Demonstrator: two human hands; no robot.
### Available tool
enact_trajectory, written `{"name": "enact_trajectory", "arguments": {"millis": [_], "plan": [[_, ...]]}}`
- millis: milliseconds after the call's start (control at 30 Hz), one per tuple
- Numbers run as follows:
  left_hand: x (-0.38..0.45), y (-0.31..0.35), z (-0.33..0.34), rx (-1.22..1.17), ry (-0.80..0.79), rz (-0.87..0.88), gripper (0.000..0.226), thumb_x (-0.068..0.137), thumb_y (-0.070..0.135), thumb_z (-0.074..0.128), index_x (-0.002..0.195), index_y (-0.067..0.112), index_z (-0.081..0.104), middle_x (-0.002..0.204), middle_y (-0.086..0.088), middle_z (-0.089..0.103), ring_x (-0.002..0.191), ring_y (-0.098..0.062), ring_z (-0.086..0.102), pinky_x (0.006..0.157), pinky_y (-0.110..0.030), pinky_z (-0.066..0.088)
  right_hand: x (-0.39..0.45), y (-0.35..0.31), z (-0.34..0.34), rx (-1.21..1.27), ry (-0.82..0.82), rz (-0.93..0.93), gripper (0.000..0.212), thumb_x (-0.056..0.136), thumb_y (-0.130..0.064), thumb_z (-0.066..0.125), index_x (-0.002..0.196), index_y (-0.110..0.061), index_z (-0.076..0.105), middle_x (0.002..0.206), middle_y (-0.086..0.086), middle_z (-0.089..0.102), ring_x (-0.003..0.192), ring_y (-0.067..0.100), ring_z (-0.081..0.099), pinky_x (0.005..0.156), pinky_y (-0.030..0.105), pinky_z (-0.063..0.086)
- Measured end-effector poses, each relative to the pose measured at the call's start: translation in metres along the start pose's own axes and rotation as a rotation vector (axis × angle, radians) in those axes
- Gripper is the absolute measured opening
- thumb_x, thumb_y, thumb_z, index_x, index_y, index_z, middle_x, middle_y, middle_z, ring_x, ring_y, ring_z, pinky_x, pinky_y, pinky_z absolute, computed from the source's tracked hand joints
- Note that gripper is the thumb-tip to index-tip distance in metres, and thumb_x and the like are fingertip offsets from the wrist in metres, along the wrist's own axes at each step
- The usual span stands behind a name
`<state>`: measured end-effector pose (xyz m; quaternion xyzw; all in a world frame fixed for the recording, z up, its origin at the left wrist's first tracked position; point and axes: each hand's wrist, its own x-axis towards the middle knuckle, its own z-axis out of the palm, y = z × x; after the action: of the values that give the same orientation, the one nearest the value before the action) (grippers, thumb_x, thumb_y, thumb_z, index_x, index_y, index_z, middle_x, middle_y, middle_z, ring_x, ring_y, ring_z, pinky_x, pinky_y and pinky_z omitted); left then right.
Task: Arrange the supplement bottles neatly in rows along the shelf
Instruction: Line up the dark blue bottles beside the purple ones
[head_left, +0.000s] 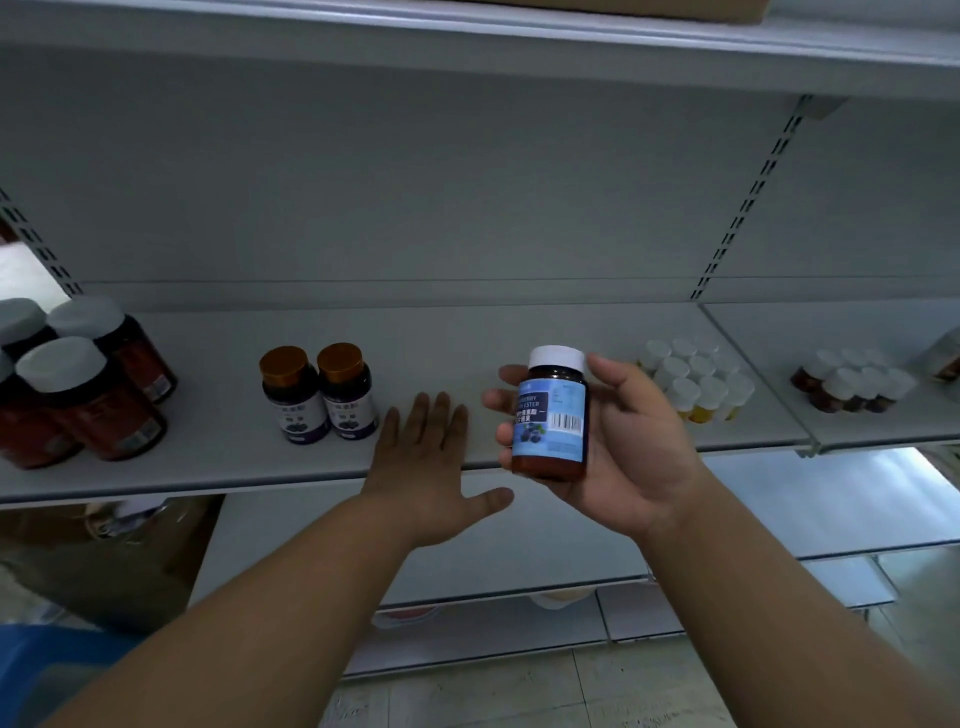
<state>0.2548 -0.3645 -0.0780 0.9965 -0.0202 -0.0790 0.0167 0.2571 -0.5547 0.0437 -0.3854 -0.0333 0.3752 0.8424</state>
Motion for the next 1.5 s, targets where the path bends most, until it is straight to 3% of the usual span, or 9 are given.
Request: {"name": "enact_trajectory", "arguments": {"millis": [167, 333, 500, 667, 833, 1067, 1167, 1333, 1500], "plan": [[0.000, 0.000, 0.000, -0.003, 0.005, 0.006, 0.115, 0.068, 0.095, 0.007, 0.157, 0.025, -0.013, 0.164, -0.005, -0.022, 0.149, -0.025, -0.024, 0.120, -0.050, -0.014, -0.003, 0.003, 0.006, -0.084, 0.061, -0.078, 0.047, 0.079, -0.039, 0.067, 0.111, -0.007, 0.059, 0.097, 0.021, 0.065, 0.084, 0.038, 0.068, 0.077, 0.048, 0.058], [-0.003, 0.001, -0.004, -0.001, -0.014, 0.002, 0.113, 0.074, 0.093, 0.015, 0.156, 0.023, -0.018, 0.163, -0.006, -0.025, 0.149, -0.025, -0.026, 0.120, -0.051, -0.012, -0.004, -0.002, 0.006, -0.062, 0.031, 0.008, 0.055, 0.088, -0.041, 0.045, 0.123, -0.001, 0.056, 0.110, 0.025, 0.065, 0.089, 0.033, 0.067, 0.081, 0.044, 0.056], [-0.003, 0.001, -0.003, 0.007, 0.003, 0.001, 0.120, 0.063, 0.095, 0.002, 0.157, 0.022, -0.014, 0.165, -0.006, -0.020, 0.150, -0.026, -0.022, 0.121, -0.050, -0.012, -0.007, 0.004, 0.004, -0.124, 0.073, -0.023, 0.053, 0.080, -0.041, 0.064, 0.113, 0.000, 0.057, 0.096, 0.020, 0.065, 0.086, 0.037, 0.067, 0.084, 0.053, 0.055], [-0.001, 0.002, -0.003, 0.019, 0.001, -0.004, 0.113, 0.073, 0.094, 0.011, 0.156, 0.024, -0.017, 0.164, -0.006, -0.021, 0.150, -0.026, -0.022, 0.121, -0.051, -0.011, -0.009, 0.002, 0.007, -0.035, 0.020, 0.029, 0.051, 0.089, -0.037, 0.046, 0.123, 0.000, 0.055, 0.111, 0.026, 0.062, 0.091, 0.035, 0.065, 0.089, 0.051, 0.052], [-0.003, 0.002, -0.004, 0.041, -0.005, -0.012, 0.113, 0.073, 0.093, 0.011, 0.157, 0.021, -0.015, 0.164, -0.006, -0.021, 0.150, -0.027, -0.021, 0.120, -0.050, -0.011, -0.011, 0.002, 0.008, -0.100, 0.101, -0.011, 0.047, 0.078, -0.033, 0.067, 0.114, -0.005, 0.056, 0.091, 0.018, 0.066, 0.086, 0.038, 0.068, 0.083, 0.054, 0.056], [-0.003, 0.003, -0.006, 0.039, -0.026, -0.017, 0.116, 0.069, 0.093, 0.008, 0.155, 0.020, -0.019, 0.163, -0.007, -0.025, 0.149, -0.027, -0.024, 0.119, -0.049, -0.013, -0.006, 0.005, 0.005, -0.113, 0.157, -0.030, 0.048, 0.079, -0.030, 0.059, 0.118, -0.003, 0.058, 0.096, 0.017, 0.067, 0.096, 0.035, 0.065, 0.081, 0.050, 0.057], [-0.004, 0.003, -0.006, 0.032, -0.023, -0.010, 0.114, 0.073, 0.093, 0.012, 0.155, 0.019, -0.018, 0.163, -0.008, -0.024, 0.150, -0.027, -0.023, 0.121, -0.050, -0.012, -0.006, 0.007, 0.004, -0.329, 0.182, -0.151, 0.042, 0.079, -0.029, 0.060, 0.115, -0.009, 0.059, 0.101, 0.012, 0.069, 0.101, 0.028, 0.067, 0.085, 0.042, 0.058], [-0.005, 0.001, -0.006, 0.025, -0.013, -0.002, 0.113, 0.076, 0.092, 0.016, 0.156, 0.019, -0.018, 0.164, -0.006, -0.023, 0.150, -0.026, -0.023, 0.121, -0.051, -0.010, -0.012, 0.008, 0.006, -1.048, 0.249, -0.555, 0.039, 0.077, -0.021, 0.078, 0.111, -0.025, 0.059, 0.107, -0.005, 0.065, 0.101, 0.006, 0.062, 0.088, 0.021, 0.051], [0.000, -0.001, 0.001, 0.012, 0.005, 0.004, 0.115, 0.071, 0.095, 0.010, 0.156, 0.023, -0.016, 0.164, -0.005, -0.022, 0.150, -0.026, -0.023, 0.120, -0.051, -0.011, -0.015, 0.015, 0.003, -1.499, 0.198, -1.070, 0.045, 0.070, -0.014, 0.085, 0.109, -0.010, 0.063, 0.113, 0.004, 0.061, 0.112, 0.011, 0.054, 0.093, 0.017, 0.041]]}}
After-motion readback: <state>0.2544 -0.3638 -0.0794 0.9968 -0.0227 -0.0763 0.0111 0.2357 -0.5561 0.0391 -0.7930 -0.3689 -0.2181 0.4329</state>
